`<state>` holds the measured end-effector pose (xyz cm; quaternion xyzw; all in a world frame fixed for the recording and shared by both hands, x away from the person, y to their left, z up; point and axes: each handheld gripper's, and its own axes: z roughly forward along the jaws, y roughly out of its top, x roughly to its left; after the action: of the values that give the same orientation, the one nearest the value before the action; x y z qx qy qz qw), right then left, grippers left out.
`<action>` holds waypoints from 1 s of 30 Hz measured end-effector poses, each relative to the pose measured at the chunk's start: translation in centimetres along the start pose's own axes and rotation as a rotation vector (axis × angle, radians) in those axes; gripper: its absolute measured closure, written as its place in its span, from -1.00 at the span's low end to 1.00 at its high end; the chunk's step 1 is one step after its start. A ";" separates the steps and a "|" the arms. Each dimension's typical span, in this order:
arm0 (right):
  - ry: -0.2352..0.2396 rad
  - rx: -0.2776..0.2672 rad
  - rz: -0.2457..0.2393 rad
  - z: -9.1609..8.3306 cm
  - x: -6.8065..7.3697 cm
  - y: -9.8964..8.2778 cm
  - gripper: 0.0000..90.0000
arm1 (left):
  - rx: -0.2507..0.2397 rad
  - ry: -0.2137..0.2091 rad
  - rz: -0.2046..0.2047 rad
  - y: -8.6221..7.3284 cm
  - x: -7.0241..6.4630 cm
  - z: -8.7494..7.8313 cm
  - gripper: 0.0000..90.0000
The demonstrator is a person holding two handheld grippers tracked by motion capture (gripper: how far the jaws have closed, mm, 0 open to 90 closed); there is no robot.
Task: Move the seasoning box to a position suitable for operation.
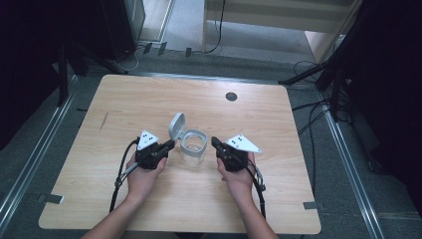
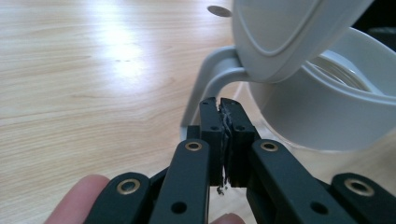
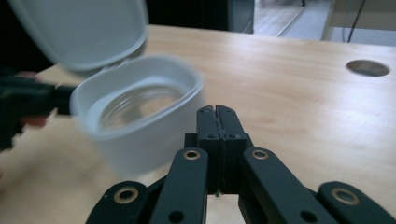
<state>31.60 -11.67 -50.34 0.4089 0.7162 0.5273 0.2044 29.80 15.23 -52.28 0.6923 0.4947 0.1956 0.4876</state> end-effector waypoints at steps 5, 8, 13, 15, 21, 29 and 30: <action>0.040 0.013 -0.010 2.3 -0.8 0.7 1.00 | -0.009 0.005 -0.018 0.2 0.4 0.6 0.98; 0.079 0.000 0.001 2.6 -0.8 0.6 1.00 | -0.012 0.005 -0.029 0.5 0.5 1.0 0.98; 0.107 0.000 -0.005 2.1 -0.4 0.2 1.00 | -0.015 0.002 -0.033 0.9 0.8 1.8 1.00; 0.113 0.008 -0.014 1.6 0.1 -0.2 1.00 | -0.019 -0.007 -0.045 0.8 0.9 2.1 0.99; 0.158 0.007 -0.045 0.5 1.8 -1.2 1.00 | -0.050 0.025 -0.069 0.1 0.7 -0.3 0.98; 0.114 -0.001 -0.024 1.4 2.5 -0.8 1.00 | -0.029 0.020 -0.020 -0.7 -1.7 -2.5 1.00; 0.114 -0.001 -0.024 1.4 2.5 -0.8 1.00 | -0.031 0.028 -0.017 -0.7 -1.8 -2.6 1.00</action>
<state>30.87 -8.97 -51.25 0.3694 0.7313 0.5475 0.1700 26.73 14.91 -51.34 0.6776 0.5041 0.2090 0.4929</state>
